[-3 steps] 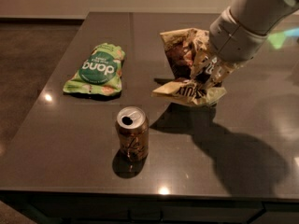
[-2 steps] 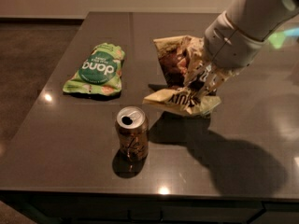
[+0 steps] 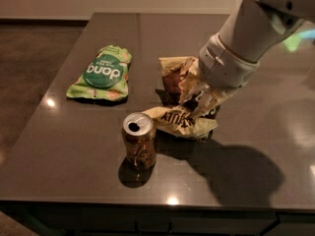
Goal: Move brown chip bag near orange can
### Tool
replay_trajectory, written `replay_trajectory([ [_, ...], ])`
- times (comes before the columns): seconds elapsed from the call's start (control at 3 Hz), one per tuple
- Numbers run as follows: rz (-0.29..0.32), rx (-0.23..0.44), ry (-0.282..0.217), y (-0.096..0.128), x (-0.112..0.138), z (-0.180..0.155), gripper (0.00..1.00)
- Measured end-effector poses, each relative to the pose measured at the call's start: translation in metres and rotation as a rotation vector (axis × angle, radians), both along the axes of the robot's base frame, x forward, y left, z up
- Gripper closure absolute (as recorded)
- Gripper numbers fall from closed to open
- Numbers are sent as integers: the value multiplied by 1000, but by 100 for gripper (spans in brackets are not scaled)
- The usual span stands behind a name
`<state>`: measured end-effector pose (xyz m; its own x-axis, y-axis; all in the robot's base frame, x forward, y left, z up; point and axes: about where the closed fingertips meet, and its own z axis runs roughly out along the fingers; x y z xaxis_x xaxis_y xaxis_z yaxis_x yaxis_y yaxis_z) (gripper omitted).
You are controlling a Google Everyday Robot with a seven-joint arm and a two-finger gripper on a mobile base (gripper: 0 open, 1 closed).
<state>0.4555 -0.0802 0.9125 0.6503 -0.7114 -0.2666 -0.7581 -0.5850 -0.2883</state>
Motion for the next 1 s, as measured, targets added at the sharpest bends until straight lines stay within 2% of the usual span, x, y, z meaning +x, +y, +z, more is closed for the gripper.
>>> replay_trajectory([
  [0.67, -4, 1, -6, 3, 0, 1, 0],
  [1.0, -4, 1, -6, 3, 0, 1, 0],
])
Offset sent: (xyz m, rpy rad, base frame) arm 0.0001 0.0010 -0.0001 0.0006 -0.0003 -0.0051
